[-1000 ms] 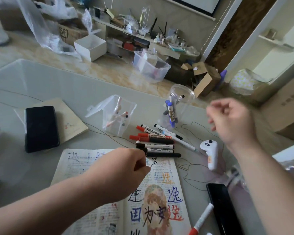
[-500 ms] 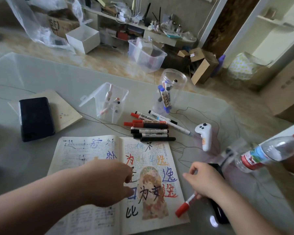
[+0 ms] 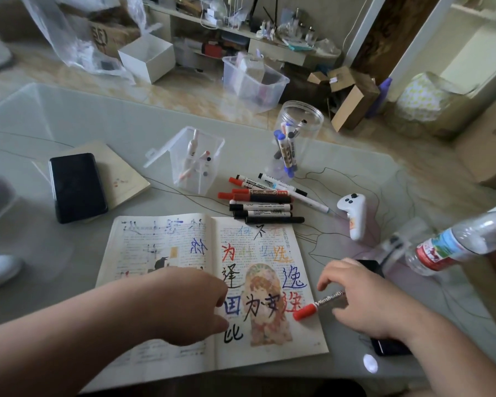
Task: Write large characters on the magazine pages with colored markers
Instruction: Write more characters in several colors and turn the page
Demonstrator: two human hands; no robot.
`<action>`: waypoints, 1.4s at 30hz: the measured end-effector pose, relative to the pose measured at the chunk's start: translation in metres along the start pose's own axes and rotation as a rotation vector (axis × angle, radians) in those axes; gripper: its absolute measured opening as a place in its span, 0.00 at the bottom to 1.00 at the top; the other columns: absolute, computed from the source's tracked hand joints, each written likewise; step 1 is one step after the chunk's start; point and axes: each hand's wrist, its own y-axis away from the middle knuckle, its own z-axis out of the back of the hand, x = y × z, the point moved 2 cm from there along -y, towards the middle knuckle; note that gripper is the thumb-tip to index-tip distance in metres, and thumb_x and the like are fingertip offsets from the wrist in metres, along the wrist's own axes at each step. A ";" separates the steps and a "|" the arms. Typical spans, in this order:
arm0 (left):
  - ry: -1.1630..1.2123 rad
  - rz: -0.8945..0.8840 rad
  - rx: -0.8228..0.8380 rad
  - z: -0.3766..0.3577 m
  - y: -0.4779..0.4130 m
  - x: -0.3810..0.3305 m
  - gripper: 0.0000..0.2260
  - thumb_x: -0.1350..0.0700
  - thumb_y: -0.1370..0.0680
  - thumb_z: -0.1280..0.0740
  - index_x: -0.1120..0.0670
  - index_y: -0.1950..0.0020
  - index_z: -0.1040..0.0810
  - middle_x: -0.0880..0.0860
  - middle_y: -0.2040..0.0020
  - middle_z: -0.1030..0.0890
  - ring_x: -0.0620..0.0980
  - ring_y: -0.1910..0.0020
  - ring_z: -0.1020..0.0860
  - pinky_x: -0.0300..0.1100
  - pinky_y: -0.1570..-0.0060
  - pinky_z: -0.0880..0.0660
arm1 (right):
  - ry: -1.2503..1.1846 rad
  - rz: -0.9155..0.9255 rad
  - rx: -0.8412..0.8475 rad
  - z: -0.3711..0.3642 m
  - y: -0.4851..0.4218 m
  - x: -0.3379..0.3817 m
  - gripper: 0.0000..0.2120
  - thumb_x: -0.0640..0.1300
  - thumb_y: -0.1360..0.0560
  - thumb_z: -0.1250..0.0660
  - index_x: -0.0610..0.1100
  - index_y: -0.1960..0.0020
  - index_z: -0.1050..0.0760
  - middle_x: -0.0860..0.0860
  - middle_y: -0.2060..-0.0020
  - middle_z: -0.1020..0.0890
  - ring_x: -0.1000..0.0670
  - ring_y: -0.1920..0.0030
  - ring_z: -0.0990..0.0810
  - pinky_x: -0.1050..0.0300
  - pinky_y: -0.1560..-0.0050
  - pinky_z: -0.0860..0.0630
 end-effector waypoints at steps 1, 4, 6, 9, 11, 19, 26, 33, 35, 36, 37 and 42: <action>-0.003 0.001 0.002 0.000 0.001 0.000 0.18 0.37 0.19 0.40 0.44 0.33 0.28 0.45 0.37 0.23 0.51 0.40 0.24 0.46 0.41 0.27 | 0.068 0.003 0.030 -0.004 0.000 0.001 0.16 0.43 0.35 0.36 0.58 0.50 0.27 0.63 0.51 0.28 0.60 0.42 0.32 0.62 0.38 0.31; -0.015 -0.006 -0.003 -0.001 0.004 -0.002 0.18 0.37 0.20 0.39 0.44 0.33 0.28 0.45 0.38 0.23 0.51 0.40 0.24 0.47 0.41 0.26 | 0.116 -0.003 -0.022 -0.015 -0.008 0.004 0.11 0.42 0.31 0.36 0.56 0.53 0.28 0.59 0.54 0.29 0.55 0.44 0.31 0.57 0.40 0.30; -0.024 -0.020 -0.020 -0.003 0.004 -0.003 0.18 0.37 0.20 0.39 0.44 0.34 0.28 0.44 0.39 0.22 0.50 0.41 0.24 0.47 0.41 0.26 | 0.091 0.010 -0.087 -0.013 -0.010 0.006 0.06 0.43 0.30 0.36 0.53 0.55 0.26 0.59 0.57 0.27 0.54 0.47 0.29 0.56 0.44 0.28; 0.027 -0.062 -0.106 -0.004 0.003 -0.006 0.18 0.35 0.20 0.40 0.42 0.34 0.28 0.43 0.40 0.23 0.49 0.43 0.24 0.47 0.42 0.25 | -0.027 0.034 -0.163 -0.001 0.001 0.023 0.03 0.50 0.25 0.35 0.53 0.57 0.27 0.58 0.62 0.23 0.54 0.57 0.24 0.51 0.54 0.24; 0.102 -0.123 -0.216 -0.004 0.003 -0.013 0.21 0.33 0.21 0.43 0.40 0.31 0.32 0.41 0.35 0.27 0.46 0.39 0.26 0.44 0.41 0.28 | -0.062 0.095 -0.076 0.003 0.013 0.047 0.08 0.58 0.21 0.39 0.56 0.50 0.26 0.57 0.62 0.20 0.55 0.60 0.22 0.50 0.56 0.23; 0.349 -0.382 -0.243 -0.009 0.006 -0.041 0.10 0.42 0.16 0.44 0.47 0.43 0.30 0.43 0.55 0.24 0.43 0.57 0.25 0.41 0.53 0.27 | -0.333 0.155 -0.080 0.029 0.045 0.101 0.05 0.55 0.26 0.28 0.56 0.52 0.22 0.57 0.64 0.18 0.59 0.67 0.23 0.59 0.63 0.23; 0.669 -0.391 -0.359 0.003 0.012 -0.039 0.10 0.44 0.16 0.43 0.48 0.53 0.30 0.43 0.67 0.28 0.41 0.70 0.31 0.34 0.69 0.34 | -1.360 0.221 -0.122 0.028 0.044 0.091 0.17 0.52 0.34 0.20 0.42 0.53 0.18 0.40 0.69 0.21 0.49 0.74 0.26 0.63 0.76 0.34; 0.779 -0.367 -0.430 0.017 0.006 -0.035 0.14 0.36 0.22 0.42 0.40 0.45 0.24 0.54 0.56 0.18 0.54 0.56 0.19 0.53 0.54 0.22 | -1.444 0.322 -0.237 0.026 0.026 0.105 0.09 0.53 0.28 0.29 0.48 0.56 0.17 0.44 0.70 0.21 0.47 0.73 0.26 0.61 0.73 0.31; 0.770 -0.376 -0.423 0.019 0.005 -0.038 0.17 0.33 0.24 0.42 0.41 0.44 0.23 0.54 0.55 0.18 0.54 0.56 0.20 0.57 0.51 0.22 | -1.446 0.325 -0.248 0.027 0.026 0.106 0.08 0.53 0.28 0.30 0.50 0.57 0.18 0.45 0.70 0.21 0.48 0.73 0.26 0.61 0.73 0.30; 0.749 -0.349 -0.393 0.019 0.005 -0.038 0.18 0.32 0.24 0.43 0.41 0.45 0.24 0.52 0.55 0.18 0.52 0.56 0.20 0.56 0.51 0.21 | -1.436 0.326 -0.253 0.027 0.026 0.105 0.08 0.53 0.28 0.30 0.50 0.57 0.18 0.45 0.71 0.21 0.48 0.73 0.25 0.61 0.73 0.30; 0.739 -0.308 -0.344 0.019 0.005 -0.037 0.19 0.30 0.25 0.44 0.40 0.45 0.25 0.50 0.55 0.18 0.49 0.57 0.20 0.54 0.51 0.21 | -1.420 0.324 -0.264 0.027 0.026 0.104 0.08 0.53 0.28 0.30 0.49 0.57 0.18 0.45 0.71 0.21 0.49 0.73 0.25 0.61 0.73 0.29; 0.753 -0.133 -0.233 0.011 -0.003 -0.022 0.10 0.42 0.18 0.40 0.40 0.38 0.32 0.45 0.55 0.20 0.41 0.61 0.24 0.38 0.58 0.28 | -1.463 0.160 -0.473 0.026 0.014 0.080 0.10 0.49 0.25 0.28 0.47 0.62 0.22 0.47 0.74 0.26 0.49 0.74 0.30 0.60 0.74 0.34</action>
